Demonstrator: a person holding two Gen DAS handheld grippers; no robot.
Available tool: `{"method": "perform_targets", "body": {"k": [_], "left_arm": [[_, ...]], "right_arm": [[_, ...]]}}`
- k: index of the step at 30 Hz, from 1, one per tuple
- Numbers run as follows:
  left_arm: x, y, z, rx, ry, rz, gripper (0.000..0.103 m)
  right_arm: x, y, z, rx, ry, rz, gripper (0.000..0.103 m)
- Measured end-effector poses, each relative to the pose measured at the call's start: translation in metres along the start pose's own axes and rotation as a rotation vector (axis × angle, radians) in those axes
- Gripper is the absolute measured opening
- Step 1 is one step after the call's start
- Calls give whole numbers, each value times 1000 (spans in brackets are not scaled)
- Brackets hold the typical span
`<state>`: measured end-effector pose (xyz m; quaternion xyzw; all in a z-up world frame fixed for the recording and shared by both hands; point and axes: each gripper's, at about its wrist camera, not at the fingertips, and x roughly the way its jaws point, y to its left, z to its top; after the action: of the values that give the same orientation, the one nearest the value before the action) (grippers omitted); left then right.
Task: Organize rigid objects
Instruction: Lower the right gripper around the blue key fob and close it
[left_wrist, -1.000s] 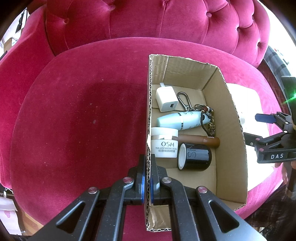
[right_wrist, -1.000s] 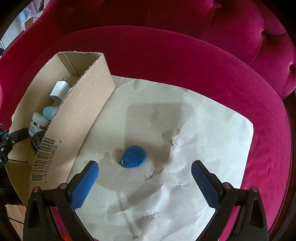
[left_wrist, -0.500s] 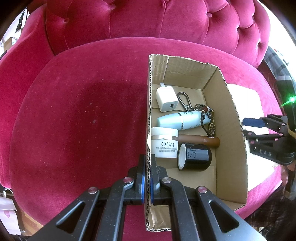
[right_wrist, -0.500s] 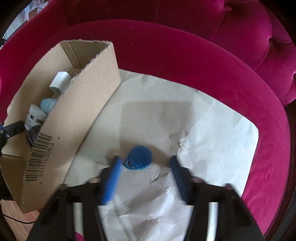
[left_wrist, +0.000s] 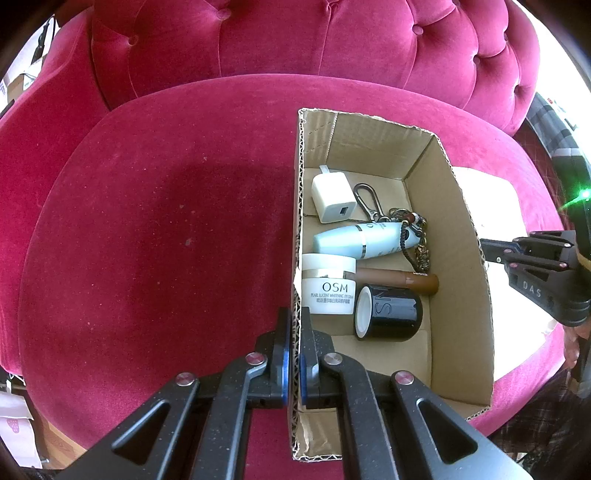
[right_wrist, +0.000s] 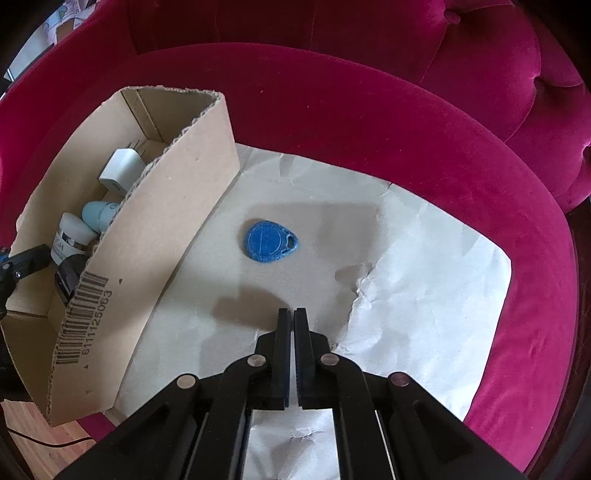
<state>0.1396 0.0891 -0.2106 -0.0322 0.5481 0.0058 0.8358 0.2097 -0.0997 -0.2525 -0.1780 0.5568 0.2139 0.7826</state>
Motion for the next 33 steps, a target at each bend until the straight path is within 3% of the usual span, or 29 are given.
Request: {"method": "perform_targets", "body": {"k": [3,4,6,7,8,18,28,30,31,33], "left_arm": [[0,0,0,0,0,-1,3],[0,0,0,0,0,-1,3],[0,0,0,0,0,-1,3],[0,0,0,0,0,-1,3],[0,0,0,0,0,0,3],[2,2,-2,-3,1,-7,3],[2,3,-2,-6,1,-8,3],[3,3,-2,-6,1,-9,3],[3,3,-2,-7,1,-9,3],[3,4,-2,-7,2,-9,3]], "right_arm": [[-2,1,3,6,-13,5,1],[-5,0,7,11,-14,6,6],[-5,-1,10,22,-22,21,22],[-5,-1,12,26,-31,25,36],[-5,-1,14,31,-39,32,41],[7,5,42,40,-55,42,48],[18,7,45,34,-49,33,48],[19,8,46,32,-45,34,43],[18,7,46,29,-45,33,34],[18,10,46,18,-42,33,33]]}}
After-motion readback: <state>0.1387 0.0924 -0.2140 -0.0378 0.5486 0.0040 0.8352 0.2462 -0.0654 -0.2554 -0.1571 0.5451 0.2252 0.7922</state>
